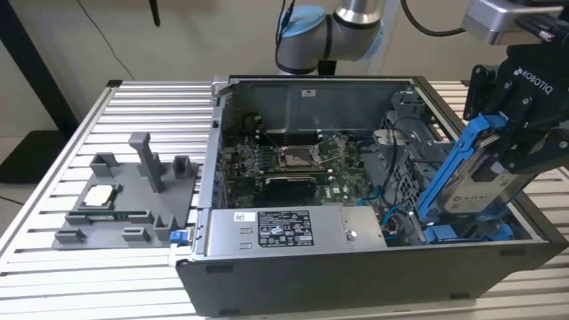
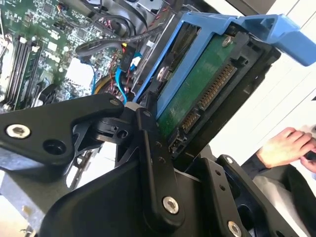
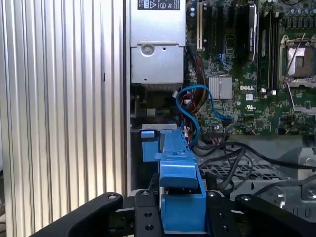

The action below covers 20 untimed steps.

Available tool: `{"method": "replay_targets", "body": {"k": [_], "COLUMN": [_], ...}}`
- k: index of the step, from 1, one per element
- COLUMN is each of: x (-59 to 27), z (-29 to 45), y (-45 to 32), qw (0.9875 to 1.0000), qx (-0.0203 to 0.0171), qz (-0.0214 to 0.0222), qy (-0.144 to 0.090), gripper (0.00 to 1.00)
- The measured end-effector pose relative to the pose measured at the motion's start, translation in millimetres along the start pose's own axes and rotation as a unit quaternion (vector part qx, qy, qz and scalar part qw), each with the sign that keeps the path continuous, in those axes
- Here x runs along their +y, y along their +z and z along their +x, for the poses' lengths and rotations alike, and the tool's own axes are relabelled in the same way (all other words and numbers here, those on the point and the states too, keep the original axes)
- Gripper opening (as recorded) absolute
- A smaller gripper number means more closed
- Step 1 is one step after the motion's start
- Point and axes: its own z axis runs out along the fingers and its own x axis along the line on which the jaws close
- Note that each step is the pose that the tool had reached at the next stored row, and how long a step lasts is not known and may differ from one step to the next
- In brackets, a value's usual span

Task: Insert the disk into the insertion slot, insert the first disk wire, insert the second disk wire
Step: 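Insert the disk into the insertion slot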

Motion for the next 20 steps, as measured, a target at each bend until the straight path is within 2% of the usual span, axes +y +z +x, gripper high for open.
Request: {"method": "replay_targets", "body": {"k": [8, 17, 20], "x": [-3.0, -4.1, -4.2], "z": [0.4, 0.4, 0.4], "y": [12.3, 28.5, 29.0], "qw": [1.0, 1.0, 1.0], "qx": [-0.0042, -0.0044, -0.0042], "qz": [-0.0001, -0.0001, -0.0001], "qy": [0.0, 0.0, 0.0], "gripper": [0.33, 0.33, 0.33]}}
